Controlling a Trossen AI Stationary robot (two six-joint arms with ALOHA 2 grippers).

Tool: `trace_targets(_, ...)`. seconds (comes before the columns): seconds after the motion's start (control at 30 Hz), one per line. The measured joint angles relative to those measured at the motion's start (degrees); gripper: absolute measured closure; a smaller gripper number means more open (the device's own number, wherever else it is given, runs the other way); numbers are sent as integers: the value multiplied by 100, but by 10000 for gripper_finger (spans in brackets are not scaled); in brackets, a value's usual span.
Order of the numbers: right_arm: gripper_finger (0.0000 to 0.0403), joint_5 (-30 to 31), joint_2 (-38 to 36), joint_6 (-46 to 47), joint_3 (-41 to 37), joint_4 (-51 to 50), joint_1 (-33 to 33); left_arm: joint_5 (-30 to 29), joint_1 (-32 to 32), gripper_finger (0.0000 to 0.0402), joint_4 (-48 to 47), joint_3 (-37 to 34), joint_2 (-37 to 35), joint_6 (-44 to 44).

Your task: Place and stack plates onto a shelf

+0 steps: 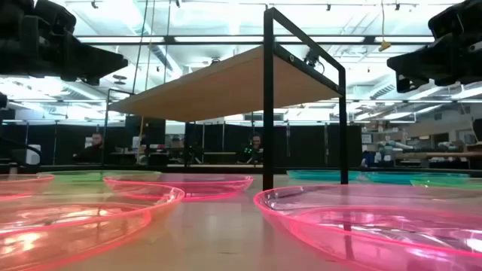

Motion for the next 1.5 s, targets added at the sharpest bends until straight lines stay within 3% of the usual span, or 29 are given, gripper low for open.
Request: trace_targets(1.5, 391, 0, -2, -189, 0, 0, 0, 2, -2, 278, 2, 2, 63, -2)
